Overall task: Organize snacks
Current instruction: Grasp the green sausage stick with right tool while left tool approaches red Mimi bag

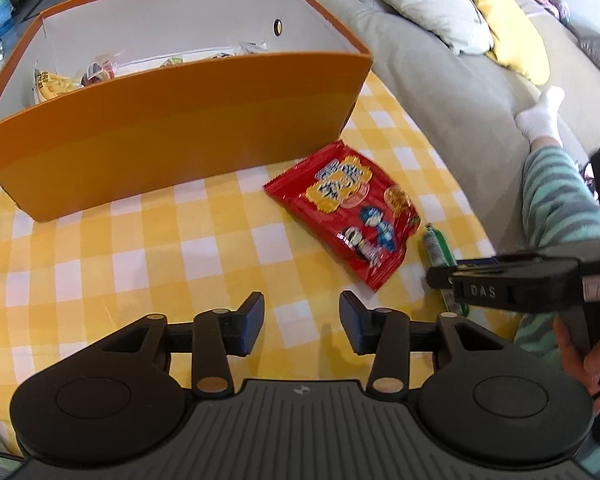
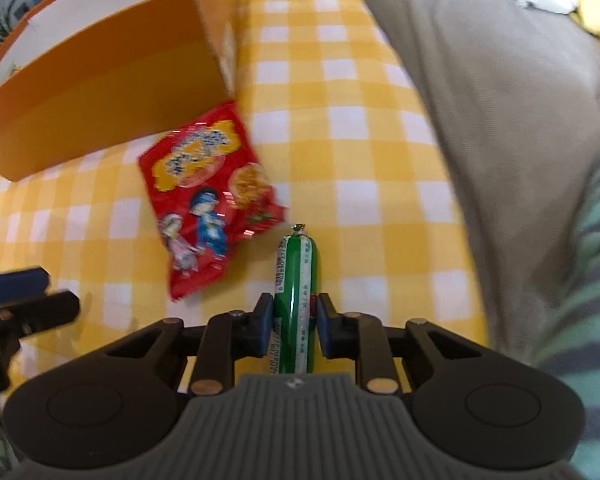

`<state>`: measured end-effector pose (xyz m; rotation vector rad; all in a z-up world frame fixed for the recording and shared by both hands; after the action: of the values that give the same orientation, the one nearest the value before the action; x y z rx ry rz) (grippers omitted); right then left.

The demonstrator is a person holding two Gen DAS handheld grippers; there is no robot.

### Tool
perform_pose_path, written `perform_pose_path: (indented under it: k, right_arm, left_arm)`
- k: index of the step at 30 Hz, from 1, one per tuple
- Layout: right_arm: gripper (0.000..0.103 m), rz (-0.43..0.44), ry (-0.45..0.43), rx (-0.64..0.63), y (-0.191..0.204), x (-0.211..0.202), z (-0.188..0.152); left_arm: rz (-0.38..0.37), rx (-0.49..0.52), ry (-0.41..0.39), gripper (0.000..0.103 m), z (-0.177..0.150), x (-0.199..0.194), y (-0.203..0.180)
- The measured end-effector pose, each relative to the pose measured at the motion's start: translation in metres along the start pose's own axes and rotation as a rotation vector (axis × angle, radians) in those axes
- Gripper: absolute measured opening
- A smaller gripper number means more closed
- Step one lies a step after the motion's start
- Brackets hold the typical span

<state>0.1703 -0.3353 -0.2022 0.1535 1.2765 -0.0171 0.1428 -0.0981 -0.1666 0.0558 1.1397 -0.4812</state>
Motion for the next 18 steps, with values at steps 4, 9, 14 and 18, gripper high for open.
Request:
perform_pose_path:
  k: [4, 9, 14, 18]
  right_arm:
    - [0.020, -0.054, -0.040, 0.021, -0.012, -0.007, 0.004]
    - [0.020, -0.066, -0.119, 0.012, -0.020, -0.008, 0.025]
    - [0.020, 0.017, -0.130, -0.055, -0.001, 0.000, 0.031]
    - [0.019, 0.103, -0.081, -0.095, 0.019, 0.008, 0.020]
  left_arm:
    - [-0.003, -0.015, -0.001, 0.057, 0.010, 0.004, -0.004]
    - [-0.019, -0.077, -0.022, 0.065, 0.022, 0.009, -0.002]
    - [-0.043, -0.150, -0.005, 0.066, 0.022, 0.022, 0.000]
    - [-0.008, -0.174, -0.003, 0.069, 0.018, 0.025, 0.007]
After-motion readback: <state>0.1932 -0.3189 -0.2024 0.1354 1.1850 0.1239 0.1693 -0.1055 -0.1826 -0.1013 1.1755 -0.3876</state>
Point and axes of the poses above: each gripper's, at about its wrist camera, not at the fingertips, and x roughly the way its jaws point, y to its left, z to its top, the point moved 3 cm from there along x, roughly the way its jaws point, and after that the axes turned 2 degrees about x, right-handed, at the moved point
